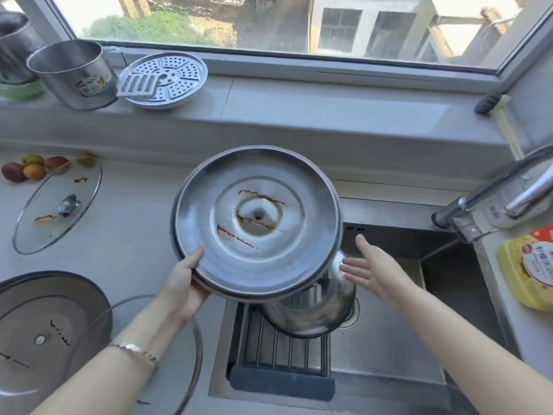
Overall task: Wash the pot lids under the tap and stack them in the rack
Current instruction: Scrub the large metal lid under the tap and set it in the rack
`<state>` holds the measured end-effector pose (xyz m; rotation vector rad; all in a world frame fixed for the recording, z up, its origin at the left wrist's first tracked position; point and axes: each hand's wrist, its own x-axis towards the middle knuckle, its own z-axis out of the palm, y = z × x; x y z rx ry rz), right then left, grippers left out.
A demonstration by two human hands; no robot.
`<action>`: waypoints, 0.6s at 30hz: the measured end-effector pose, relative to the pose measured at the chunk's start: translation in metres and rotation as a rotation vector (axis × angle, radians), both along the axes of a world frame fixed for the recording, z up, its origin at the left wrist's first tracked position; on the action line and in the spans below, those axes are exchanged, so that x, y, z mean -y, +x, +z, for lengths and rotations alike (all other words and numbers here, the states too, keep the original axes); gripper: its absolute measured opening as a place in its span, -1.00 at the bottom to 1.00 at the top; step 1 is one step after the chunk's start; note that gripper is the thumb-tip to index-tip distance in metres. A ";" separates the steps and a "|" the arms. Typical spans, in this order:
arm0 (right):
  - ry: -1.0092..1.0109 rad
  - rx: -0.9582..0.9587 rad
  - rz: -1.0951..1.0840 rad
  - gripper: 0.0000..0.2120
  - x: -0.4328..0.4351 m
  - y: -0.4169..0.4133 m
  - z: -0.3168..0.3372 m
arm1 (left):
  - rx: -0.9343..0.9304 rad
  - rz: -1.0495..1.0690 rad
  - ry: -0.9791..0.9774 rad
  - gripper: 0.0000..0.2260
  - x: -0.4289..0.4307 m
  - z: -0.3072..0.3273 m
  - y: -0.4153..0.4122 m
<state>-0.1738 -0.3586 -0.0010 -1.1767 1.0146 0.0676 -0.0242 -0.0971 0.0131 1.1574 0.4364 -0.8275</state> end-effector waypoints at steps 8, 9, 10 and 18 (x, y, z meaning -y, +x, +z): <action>-0.255 0.072 -0.193 -0.61 0.064 -0.092 -0.011 | 0.010 -0.171 0.189 -0.46 0.091 0.011 -0.077; -0.256 0.084 -0.185 -0.61 0.070 -0.106 -0.009 | 0.007 -0.158 0.210 -0.46 0.102 0.010 -0.085; -0.272 0.091 -0.166 -0.63 0.078 -0.119 -0.008 | 0.007 -0.139 0.232 -0.50 0.113 0.009 -0.093; -0.822 -0.053 0.204 -0.56 0.164 -0.148 -0.004 | 0.074 0.028 0.389 -0.57 0.174 0.003 -0.143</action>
